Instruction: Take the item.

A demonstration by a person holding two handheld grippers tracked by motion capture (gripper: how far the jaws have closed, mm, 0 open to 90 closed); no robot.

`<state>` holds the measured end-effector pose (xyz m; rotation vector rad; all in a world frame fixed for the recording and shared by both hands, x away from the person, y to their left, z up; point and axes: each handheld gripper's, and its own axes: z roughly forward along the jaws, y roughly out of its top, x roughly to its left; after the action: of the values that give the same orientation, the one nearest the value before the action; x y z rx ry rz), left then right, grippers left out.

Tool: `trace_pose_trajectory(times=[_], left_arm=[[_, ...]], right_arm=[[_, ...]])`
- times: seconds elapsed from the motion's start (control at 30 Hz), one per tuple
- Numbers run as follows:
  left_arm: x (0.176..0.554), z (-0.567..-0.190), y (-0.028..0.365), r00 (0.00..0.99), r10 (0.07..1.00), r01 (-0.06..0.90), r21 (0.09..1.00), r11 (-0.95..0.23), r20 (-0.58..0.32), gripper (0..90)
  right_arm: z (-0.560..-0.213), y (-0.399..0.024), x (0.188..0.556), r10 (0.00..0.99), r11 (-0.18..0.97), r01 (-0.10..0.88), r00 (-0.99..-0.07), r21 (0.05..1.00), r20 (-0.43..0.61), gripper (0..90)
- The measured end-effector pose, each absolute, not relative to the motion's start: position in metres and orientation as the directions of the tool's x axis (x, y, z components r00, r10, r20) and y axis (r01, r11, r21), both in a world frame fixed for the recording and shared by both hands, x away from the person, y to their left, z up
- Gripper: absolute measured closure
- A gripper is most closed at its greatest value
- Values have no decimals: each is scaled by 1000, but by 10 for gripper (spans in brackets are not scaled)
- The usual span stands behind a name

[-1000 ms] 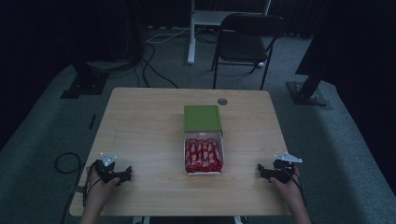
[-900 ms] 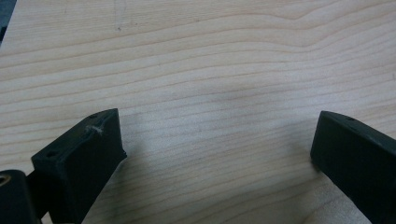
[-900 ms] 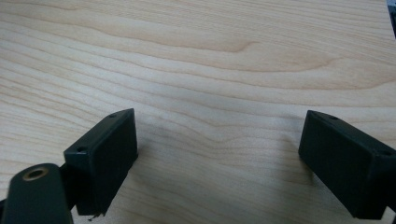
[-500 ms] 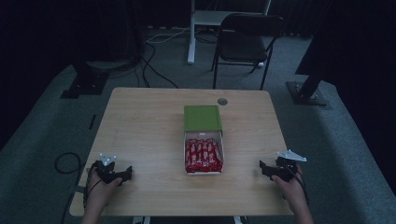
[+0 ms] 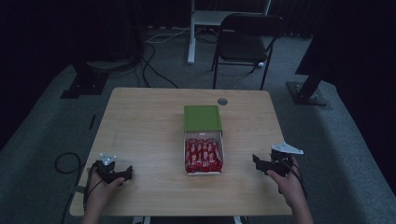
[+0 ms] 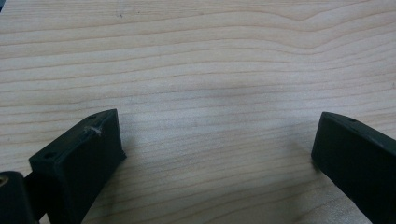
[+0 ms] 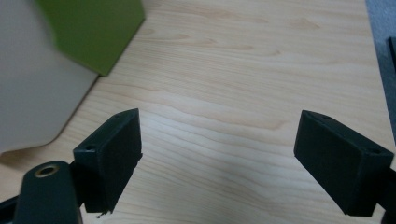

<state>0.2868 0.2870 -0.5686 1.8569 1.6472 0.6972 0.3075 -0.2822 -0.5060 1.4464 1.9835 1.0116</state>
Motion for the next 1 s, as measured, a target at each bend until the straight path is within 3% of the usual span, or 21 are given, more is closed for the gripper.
trace_pose_trajectory(times=[0.27,0.37,1.0], left_arm=[[287,-569,287,112,994,705,703,-92,18,25],[287,-569,287,112,994,705,703,-92,18,25],[287,-569,287,112,994,705,703,-92,18,24]], right_arm=[[-489,-258,308,924,181,566,-379,804,58,151],[-482,-248,308,917,184,553,-394,812,61,220],[-456,-191,314,870,218,507,-489,834,70,220]])
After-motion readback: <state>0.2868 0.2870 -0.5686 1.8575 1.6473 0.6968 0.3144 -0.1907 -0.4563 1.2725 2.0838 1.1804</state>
